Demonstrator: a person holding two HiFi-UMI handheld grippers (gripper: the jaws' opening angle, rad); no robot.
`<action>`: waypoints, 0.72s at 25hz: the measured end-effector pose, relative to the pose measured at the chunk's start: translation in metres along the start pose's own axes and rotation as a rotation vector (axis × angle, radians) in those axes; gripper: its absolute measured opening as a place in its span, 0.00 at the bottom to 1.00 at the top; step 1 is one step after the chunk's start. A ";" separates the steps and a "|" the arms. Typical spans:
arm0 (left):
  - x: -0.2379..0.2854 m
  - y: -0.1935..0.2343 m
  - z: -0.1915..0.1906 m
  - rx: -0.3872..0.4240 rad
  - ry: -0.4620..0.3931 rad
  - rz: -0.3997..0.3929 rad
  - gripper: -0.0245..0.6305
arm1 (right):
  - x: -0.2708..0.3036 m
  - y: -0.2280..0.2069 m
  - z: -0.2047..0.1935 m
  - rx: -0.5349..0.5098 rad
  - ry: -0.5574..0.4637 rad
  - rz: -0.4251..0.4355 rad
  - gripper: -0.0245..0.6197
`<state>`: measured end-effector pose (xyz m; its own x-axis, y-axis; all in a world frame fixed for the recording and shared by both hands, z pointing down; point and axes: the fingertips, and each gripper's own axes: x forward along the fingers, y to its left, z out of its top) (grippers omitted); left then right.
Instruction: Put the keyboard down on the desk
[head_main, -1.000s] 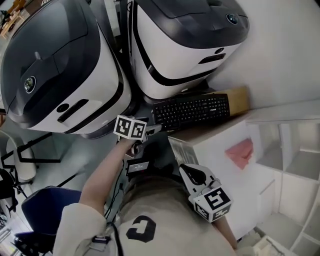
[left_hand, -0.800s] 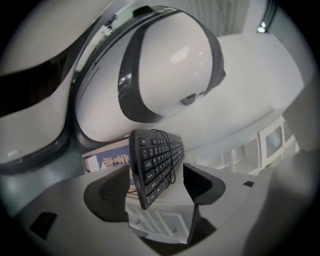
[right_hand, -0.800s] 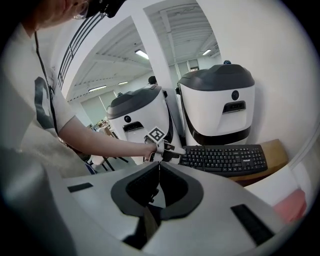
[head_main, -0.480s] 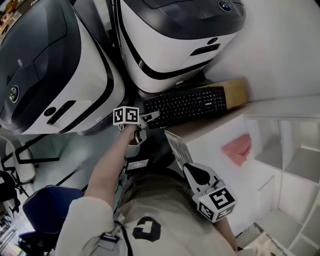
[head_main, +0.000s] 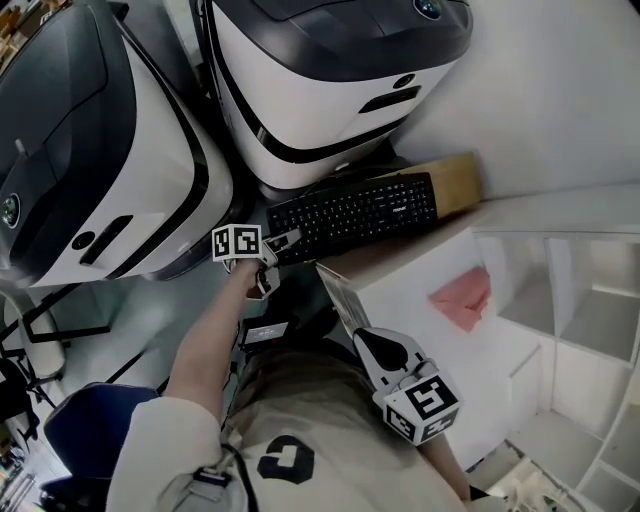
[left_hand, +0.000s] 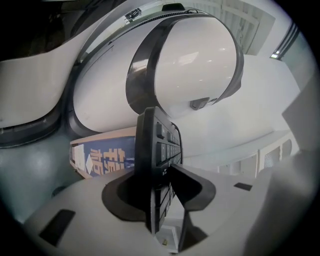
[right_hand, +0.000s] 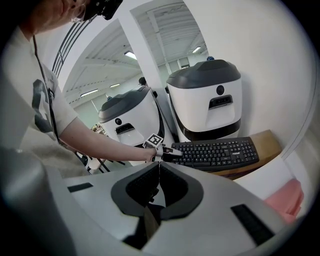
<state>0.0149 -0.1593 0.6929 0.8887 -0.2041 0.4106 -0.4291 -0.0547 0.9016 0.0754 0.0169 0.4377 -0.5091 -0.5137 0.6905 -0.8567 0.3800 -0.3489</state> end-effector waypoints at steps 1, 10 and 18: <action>-0.001 0.000 0.000 0.005 -0.001 -0.002 0.28 | 0.001 0.000 0.001 0.000 -0.003 -0.002 0.08; -0.028 -0.016 0.002 0.024 -0.006 -0.016 0.24 | -0.003 -0.011 0.010 0.014 -0.041 -0.028 0.08; -0.041 -0.047 0.000 -0.054 -0.024 -0.152 0.18 | -0.001 -0.014 0.017 0.007 -0.055 -0.018 0.08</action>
<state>-0.0016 -0.1481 0.6335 0.9384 -0.2206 0.2660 -0.2800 -0.0341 0.9594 0.0868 -0.0011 0.4314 -0.4968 -0.5622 0.6611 -0.8664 0.3649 -0.3408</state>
